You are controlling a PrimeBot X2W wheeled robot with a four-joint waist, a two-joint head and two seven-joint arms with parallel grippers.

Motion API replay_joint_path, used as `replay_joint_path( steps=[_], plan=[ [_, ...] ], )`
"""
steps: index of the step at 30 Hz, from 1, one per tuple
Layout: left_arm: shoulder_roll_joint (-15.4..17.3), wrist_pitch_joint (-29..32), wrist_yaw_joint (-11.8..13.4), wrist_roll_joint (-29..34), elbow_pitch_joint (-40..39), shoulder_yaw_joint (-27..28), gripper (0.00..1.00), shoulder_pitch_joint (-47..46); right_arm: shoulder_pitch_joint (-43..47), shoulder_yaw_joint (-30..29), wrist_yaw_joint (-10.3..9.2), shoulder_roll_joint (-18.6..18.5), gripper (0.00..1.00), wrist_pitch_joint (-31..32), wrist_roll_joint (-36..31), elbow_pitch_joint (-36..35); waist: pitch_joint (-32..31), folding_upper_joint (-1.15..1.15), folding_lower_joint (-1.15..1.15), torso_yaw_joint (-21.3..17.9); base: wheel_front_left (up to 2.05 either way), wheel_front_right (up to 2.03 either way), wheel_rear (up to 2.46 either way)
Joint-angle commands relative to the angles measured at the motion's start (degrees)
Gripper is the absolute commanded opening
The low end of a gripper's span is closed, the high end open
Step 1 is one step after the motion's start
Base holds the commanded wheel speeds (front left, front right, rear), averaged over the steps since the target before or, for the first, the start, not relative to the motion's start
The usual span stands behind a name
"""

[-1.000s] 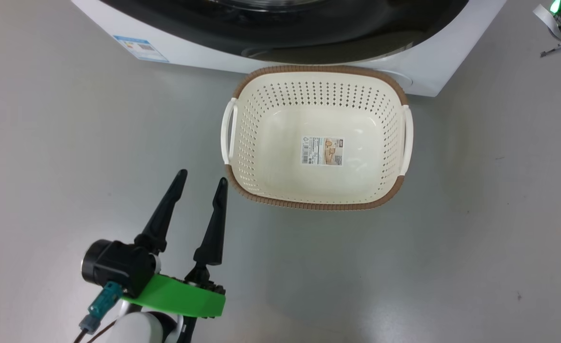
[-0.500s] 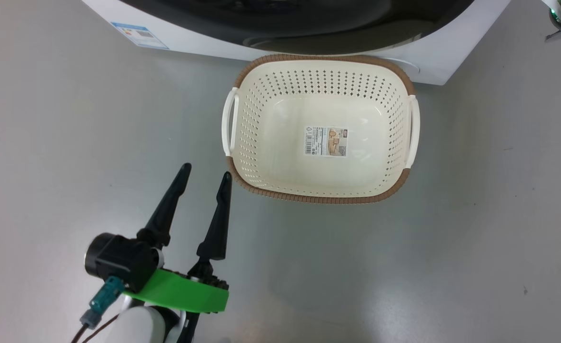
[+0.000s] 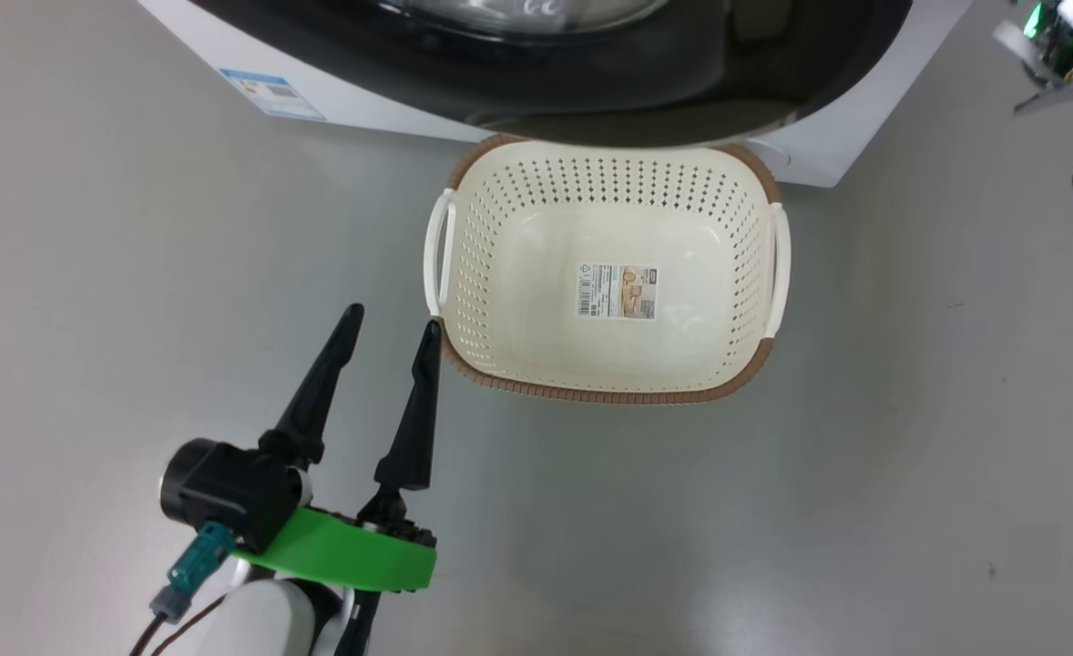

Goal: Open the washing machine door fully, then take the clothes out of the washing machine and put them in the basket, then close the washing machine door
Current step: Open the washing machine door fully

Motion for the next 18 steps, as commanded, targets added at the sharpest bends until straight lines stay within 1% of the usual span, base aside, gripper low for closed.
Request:
replay_joint_path(
  steps=[1,18],
  plan=[
    [0.73,-0.68,0.58,-0.18,-1.04,1.84,1.0,0.73,2.48,0.51,0.45,1.73,0.0,1.02,-0.41,-2.14,-0.73,0.0,0.0,-0.25,0.0,0.0,0.0],
    [0.73,-0.68,0.52,1.11,-1.11,3.12,1.0,2.9,9.06,1.11,0.45,4.1,0.0,4.26,-1.75,-4.92,-4.47,0.0,0.0,-1.44,0.0,0.0,0.0]
  ],
)
